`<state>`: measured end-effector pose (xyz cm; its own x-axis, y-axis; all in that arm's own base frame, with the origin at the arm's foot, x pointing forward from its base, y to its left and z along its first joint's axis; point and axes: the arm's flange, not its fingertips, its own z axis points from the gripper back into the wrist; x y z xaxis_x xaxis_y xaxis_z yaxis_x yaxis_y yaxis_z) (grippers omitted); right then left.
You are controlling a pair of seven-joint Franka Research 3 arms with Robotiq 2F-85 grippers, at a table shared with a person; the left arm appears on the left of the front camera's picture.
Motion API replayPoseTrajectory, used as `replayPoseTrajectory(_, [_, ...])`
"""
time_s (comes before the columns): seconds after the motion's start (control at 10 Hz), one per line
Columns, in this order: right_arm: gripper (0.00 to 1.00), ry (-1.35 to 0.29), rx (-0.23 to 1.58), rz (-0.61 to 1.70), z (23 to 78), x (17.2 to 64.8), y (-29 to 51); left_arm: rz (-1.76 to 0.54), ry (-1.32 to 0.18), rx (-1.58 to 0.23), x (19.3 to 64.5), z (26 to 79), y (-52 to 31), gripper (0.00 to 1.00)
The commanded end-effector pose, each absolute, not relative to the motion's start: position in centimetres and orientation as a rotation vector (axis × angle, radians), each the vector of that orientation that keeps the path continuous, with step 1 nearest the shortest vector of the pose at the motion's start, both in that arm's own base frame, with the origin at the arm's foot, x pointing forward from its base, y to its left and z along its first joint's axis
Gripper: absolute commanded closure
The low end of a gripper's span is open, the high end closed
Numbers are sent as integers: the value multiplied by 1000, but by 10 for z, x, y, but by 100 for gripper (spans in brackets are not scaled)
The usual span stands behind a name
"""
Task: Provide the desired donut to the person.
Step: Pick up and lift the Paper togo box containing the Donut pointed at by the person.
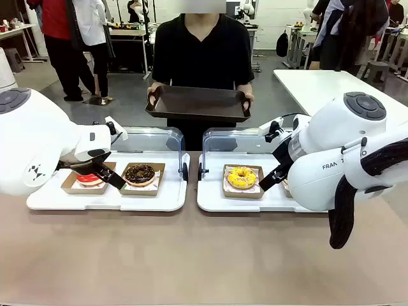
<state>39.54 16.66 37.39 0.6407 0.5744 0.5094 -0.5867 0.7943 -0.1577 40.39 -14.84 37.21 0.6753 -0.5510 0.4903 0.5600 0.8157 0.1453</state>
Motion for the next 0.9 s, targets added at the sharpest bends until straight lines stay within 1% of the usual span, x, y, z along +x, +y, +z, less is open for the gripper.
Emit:
replayPoseTrajectory(0.0, [0, -573, 23, 662, 374, 395, 167, -625, -546, -18, 404, 372, -148, 0])
replayPoseTrajectory(0.8, [0, -573, 23, 662, 374, 395, 167, -625, -546, -18, 404, 372, -148, 0])
